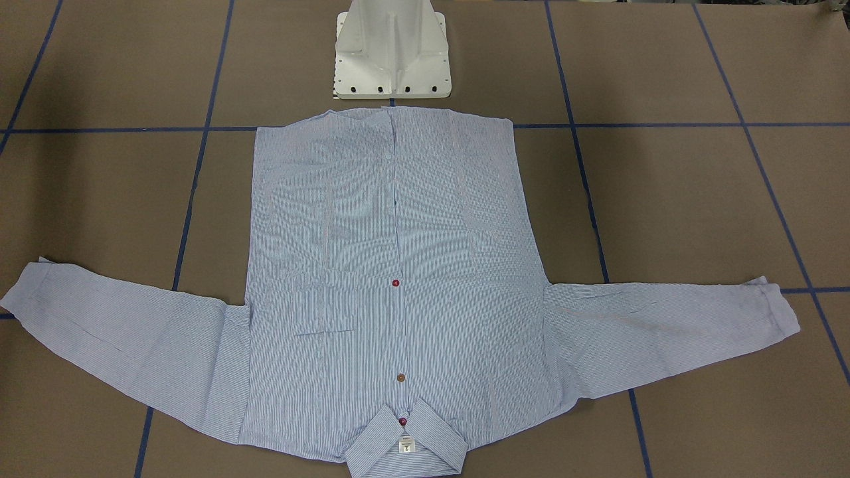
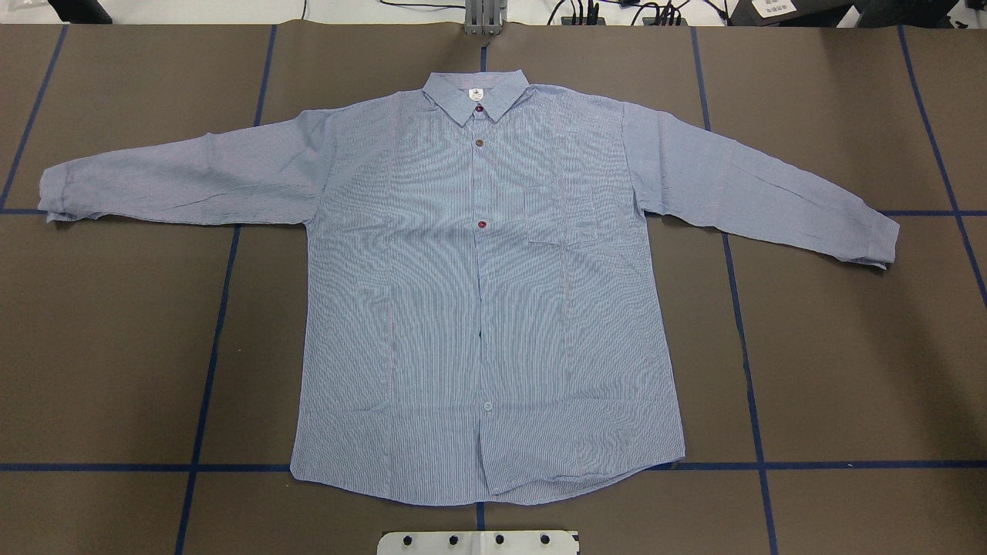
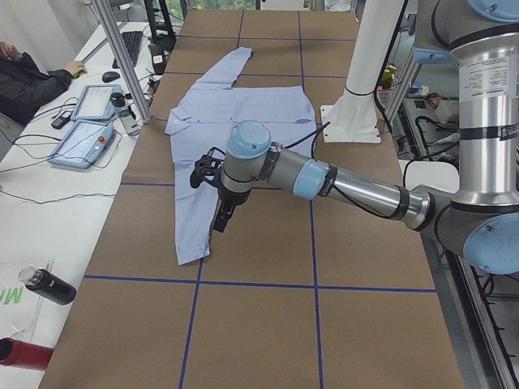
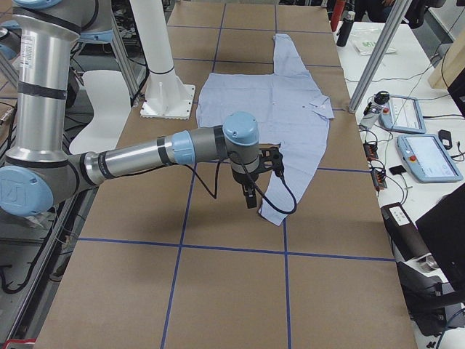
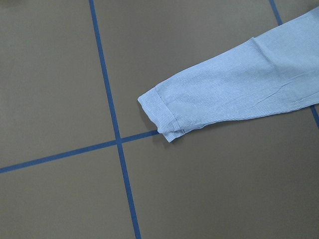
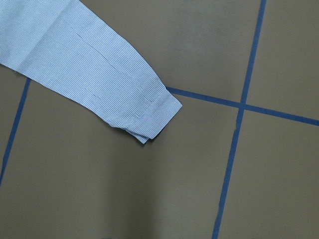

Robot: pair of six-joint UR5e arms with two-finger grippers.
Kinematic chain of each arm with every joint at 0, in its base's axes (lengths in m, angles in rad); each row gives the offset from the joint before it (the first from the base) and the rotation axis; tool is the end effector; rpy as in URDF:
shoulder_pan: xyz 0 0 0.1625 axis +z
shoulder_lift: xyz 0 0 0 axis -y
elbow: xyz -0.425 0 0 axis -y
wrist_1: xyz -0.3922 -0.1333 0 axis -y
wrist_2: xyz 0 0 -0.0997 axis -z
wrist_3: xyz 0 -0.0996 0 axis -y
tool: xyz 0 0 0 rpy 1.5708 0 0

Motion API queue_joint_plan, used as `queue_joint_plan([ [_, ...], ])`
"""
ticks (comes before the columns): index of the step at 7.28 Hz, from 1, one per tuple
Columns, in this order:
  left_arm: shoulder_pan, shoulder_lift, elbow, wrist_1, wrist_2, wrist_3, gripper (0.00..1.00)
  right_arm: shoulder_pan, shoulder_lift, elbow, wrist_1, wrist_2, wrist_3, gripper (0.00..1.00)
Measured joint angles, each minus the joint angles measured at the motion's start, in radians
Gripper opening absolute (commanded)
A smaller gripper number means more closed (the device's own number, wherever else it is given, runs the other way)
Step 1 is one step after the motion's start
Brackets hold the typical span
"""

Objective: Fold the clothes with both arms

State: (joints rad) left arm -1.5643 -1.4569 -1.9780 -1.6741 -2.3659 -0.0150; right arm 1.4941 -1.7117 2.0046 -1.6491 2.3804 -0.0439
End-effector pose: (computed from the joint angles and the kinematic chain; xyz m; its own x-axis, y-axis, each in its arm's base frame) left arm -0.0593 -0.4464 0.4972 0.6984 0.2665 -0.6642 0.0045 0.9265 0.3764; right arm 0.0282 -0.4313 0.5159 0.6720 -0.2491 0.6974 0.1045 0.9642 0.2438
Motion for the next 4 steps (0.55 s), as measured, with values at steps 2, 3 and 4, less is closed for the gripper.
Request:
queue_joint_plan([
  [2,0.0,-0.002,0.008,-0.004,-0.002,-0.002,1.0,-0.132,0.053,-0.031,0.015,-0.062,0.03,1.0],
  [3,0.0,-0.002,0.009,-0.004,-0.002,-0.002,1.0,-0.181,0.073,-0.076,0.07,-0.093,0.051,1.0],
  [4,0.001,-0.002,0.01,-0.005,-0.003,-0.002,1.0,-0.221,0.082,-0.154,0.191,-0.113,0.079,1.0],
])
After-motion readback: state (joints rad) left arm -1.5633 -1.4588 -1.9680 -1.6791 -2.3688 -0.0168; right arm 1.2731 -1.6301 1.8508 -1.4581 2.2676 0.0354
